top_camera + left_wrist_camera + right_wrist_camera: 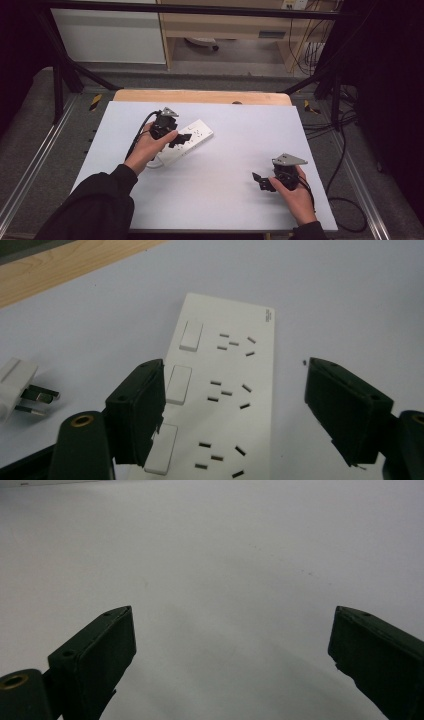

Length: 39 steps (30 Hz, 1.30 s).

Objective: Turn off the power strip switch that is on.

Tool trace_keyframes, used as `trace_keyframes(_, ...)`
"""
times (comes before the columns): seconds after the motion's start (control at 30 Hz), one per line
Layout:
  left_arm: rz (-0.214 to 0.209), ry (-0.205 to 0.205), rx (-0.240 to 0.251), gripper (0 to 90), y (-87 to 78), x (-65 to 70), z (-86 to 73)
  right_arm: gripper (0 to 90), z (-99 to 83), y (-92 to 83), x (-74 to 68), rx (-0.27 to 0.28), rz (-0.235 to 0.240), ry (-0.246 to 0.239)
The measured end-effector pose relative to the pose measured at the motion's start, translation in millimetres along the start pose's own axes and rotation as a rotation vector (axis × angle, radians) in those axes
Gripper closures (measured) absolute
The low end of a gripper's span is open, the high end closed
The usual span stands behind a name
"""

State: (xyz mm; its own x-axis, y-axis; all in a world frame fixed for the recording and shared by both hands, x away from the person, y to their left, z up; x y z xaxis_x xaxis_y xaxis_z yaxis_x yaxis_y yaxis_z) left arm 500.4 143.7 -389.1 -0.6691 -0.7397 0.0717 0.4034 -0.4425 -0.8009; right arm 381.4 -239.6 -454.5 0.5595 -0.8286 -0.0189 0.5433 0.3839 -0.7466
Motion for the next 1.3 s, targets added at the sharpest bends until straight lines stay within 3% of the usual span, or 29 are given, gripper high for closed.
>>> trace_keyframes(0.07,0.011,0.013,0.016,22.6,-1.8,0.5,0.6,5.5,0.0,-0.3,-0.3,0.0,0.002,0.003)
trace_keyframes(0.13,-0.002,0.004,0.018,18.2,-3.1,0.5,0.6,5.5,-0.1,-0.3,0.1,0.001,0.0,0.002)
trace_keyframes(0.27,0.009,-0.019,0.018,7.7,-8.1,-1.5,-0.1,5.4,-0.2,-0.4,0.1,0.001,0.002,0.005)
trace_keyframes(0.43,0.011,-0.04,0.048,8.5,-18.4,-4.2,-1.9,5.1,-0.2,-0.3,0.2,0.001,0.001,0.003)
trace_keyframes(0.97,0.002,-0.041,0.118,8.4,-53.5,-2.9,-17.7,5.1,0.2,0.5,-0.9,-0.001,0.001,0.005)
trace_keyframes(1.3,0.018,-0.06,0.158,8.4,-72.2,-9.4,-28.9,5.1,0.3,0.4,-0.3,0.001,0.0,0.003)
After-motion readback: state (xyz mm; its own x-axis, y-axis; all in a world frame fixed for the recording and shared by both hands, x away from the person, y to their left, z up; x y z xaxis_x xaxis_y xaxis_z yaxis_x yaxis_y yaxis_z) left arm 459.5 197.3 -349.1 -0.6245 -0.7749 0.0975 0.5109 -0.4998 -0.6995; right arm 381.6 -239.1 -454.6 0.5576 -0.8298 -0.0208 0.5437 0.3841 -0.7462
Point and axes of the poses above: each handheld gripper's, and its own axes: y roughly forward along the jaws, z roughly out of its top, x roughly to its right, the point moved 1 cm from there along y, roughly forward along the jaws, and after that the axes turned 12 degrees about -x, right-handed, at the moved point
